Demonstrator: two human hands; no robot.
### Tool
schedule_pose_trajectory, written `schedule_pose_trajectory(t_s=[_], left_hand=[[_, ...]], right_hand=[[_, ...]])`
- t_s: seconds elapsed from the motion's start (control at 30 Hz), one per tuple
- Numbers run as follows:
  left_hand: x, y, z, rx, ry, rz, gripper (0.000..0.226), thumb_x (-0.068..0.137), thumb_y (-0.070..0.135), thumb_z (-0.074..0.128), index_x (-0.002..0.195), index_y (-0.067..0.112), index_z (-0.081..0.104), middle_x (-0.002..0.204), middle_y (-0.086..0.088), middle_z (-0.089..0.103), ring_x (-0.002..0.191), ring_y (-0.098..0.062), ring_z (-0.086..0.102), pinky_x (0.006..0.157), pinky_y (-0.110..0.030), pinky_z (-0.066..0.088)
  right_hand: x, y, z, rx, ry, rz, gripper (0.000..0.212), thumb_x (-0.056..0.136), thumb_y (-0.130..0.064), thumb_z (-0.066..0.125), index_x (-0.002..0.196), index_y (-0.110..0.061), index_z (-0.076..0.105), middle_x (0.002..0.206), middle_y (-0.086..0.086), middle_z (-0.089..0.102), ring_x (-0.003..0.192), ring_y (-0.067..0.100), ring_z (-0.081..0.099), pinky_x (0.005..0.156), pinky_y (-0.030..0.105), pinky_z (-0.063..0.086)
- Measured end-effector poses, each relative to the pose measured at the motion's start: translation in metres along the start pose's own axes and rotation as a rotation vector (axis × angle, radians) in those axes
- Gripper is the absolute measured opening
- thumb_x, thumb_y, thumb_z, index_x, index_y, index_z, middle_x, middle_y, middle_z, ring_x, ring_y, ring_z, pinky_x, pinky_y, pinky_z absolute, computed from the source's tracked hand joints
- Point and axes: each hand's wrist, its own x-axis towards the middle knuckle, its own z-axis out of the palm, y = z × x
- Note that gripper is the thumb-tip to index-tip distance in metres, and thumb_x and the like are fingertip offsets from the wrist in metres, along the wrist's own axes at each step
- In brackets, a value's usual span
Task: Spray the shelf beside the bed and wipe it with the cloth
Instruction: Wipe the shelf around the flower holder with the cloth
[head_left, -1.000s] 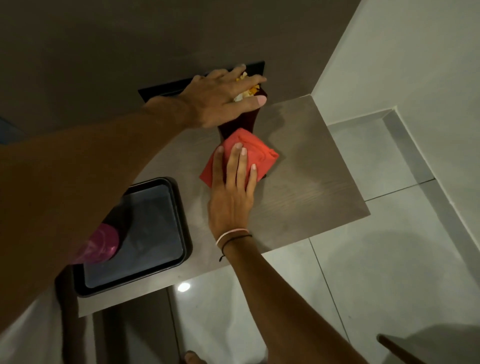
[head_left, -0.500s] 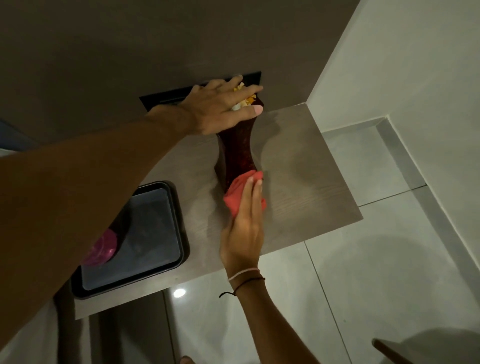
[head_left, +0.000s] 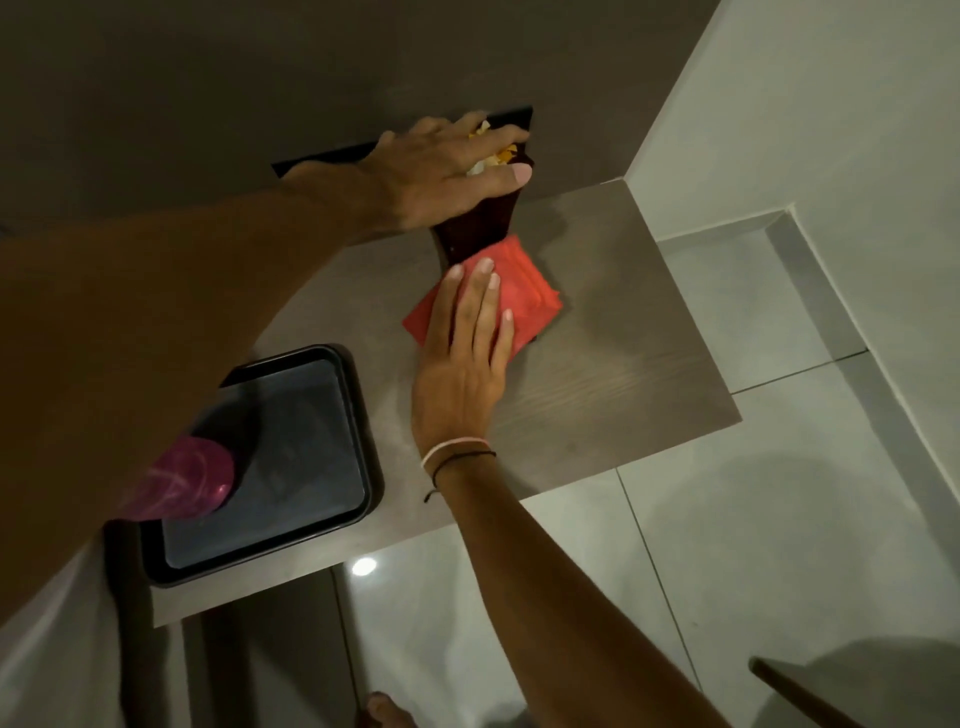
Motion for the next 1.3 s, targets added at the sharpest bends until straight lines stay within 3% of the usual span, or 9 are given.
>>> schedule_pose_trajectory(t_s=[0.23, 0.33, 0.43, 0.57, 0.63, 0.77, 0.93, 1.13, 1.3], left_hand=[[-0.007, 0.003, 0.001, 0.007, -0.016, 0.031, 0.067, 0.091, 0.076, 0.021, 0.154, 0.052, 0.019, 0.172, -0.003, 0.009, 0.156, -0.033, 0.009, 0.117, -0.069, 0.008], [-0.008, 0.003, 0.000, 0.013, -0.016, 0.036, 0.068, 0.091, 0.076, 0.021, 0.154, 0.052, 0.018, 0.172, -0.004, 0.008, 0.156, -0.033, 0.009, 0.116, -0.069, 0.008], [-0.007, 0.001, 0.000, -0.002, -0.007, 0.026, 0.070, 0.090, 0.077, 0.020, 0.155, 0.051, 0.018, 0.172, -0.005, 0.009, 0.156, -0.033, 0.009, 0.116, -0.069, 0.008], [-0.008, 0.002, 0.003, -0.006, -0.004, 0.019, 0.071, 0.088, 0.079, 0.020, 0.154, 0.052, 0.019, 0.172, -0.003, 0.011, 0.156, -0.032, 0.011, 0.116, -0.070, 0.008], [-0.008, 0.002, 0.002, 0.003, -0.005, 0.019, 0.070, 0.089, 0.078, 0.021, 0.154, 0.052, 0.019, 0.172, -0.002, 0.012, 0.156, -0.033, 0.013, 0.117, -0.068, 0.010], [-0.002, 0.001, 0.001, 0.010, -0.013, -0.013, 0.068, 0.092, 0.075, 0.020, 0.155, 0.050, 0.019, 0.172, -0.001, 0.012, 0.156, -0.035, 0.012, 0.118, -0.068, 0.010], [-0.002, -0.001, 0.000, -0.005, 0.004, 0.005, 0.068, 0.091, 0.075, 0.021, 0.155, 0.049, 0.022, 0.169, 0.003, 0.021, 0.153, -0.034, 0.020, 0.117, -0.067, 0.015], [-0.007, 0.003, -0.001, -0.020, -0.001, 0.003, 0.066, 0.093, 0.073, 0.024, 0.155, 0.050, 0.022, 0.171, -0.002, 0.014, 0.156, -0.034, 0.012, 0.117, -0.068, 0.009], [-0.009, 0.005, -0.001, -0.012, -0.010, 0.019, 0.068, 0.091, 0.074, 0.022, 0.155, 0.051, 0.020, 0.172, -0.004, 0.010, 0.156, -0.034, 0.010, 0.117, -0.069, 0.007]], right_hand=[[-0.057, 0.048, 0.014, -0.019, -0.121, 0.070, 0.056, 0.106, -0.029, 0.040, 0.159, -0.017, 0.023, 0.164, 0.023, 0.024, 0.153, 0.040, 0.022, 0.117, 0.057, 0.035], [-0.069, 0.066, 0.001, 0.051, -0.184, 0.091, 0.058, 0.105, -0.014, 0.041, 0.159, -0.019, 0.021, 0.163, 0.027, 0.024, 0.153, 0.042, 0.020, 0.118, 0.056, 0.034], [-0.060, 0.060, -0.024, 0.350, 0.022, 0.139, 0.075, 0.091, 0.009, 0.058, 0.157, -0.011, 0.029, 0.163, 0.024, 0.027, 0.153, 0.040, 0.021, 0.116, 0.058, 0.039], [-0.025, 0.024, -0.035, 0.440, 0.309, -0.084, 0.065, 0.094, 0.000, 0.056, 0.153, -0.006, 0.031, 0.163, 0.020, 0.029, 0.156, 0.031, 0.016, 0.127, 0.052, 0.022], [-0.005, 0.006, -0.031, 0.355, 0.248, -0.201, 0.063, 0.096, -0.013, 0.049, 0.155, -0.006, 0.027, 0.165, 0.020, 0.023, 0.157, 0.032, 0.010, 0.129, 0.050, 0.010], [0.015, 0.000, -0.008, 0.112, 0.143, -0.260, 0.065, 0.095, -0.021, 0.035, 0.157, -0.007, 0.022, 0.166, 0.019, 0.025, 0.155, 0.035, 0.019, 0.127, 0.053, 0.016], [0.001, 0.031, 0.016, -0.059, -0.014, -0.258, 0.080, 0.093, -0.031, 0.056, 0.160, -0.013, 0.015, 0.170, 0.012, 0.014, 0.157, 0.030, 0.008, 0.126, 0.054, 0.008], [-0.041, 0.051, 0.013, -0.004, -0.187, -0.216, 0.062, 0.105, -0.031, 0.032, 0.161, -0.017, 0.010, 0.170, 0.011, 0.003, 0.157, 0.031, 0.000, 0.126, 0.057, 0.015], [-0.060, 0.080, -0.014, 0.196, -0.346, -0.100, 0.063, 0.101, -0.007, 0.044, 0.158, -0.026, 0.025, 0.170, 0.010, 0.012, 0.156, 0.033, 0.017, 0.120, 0.051, 0.034]])
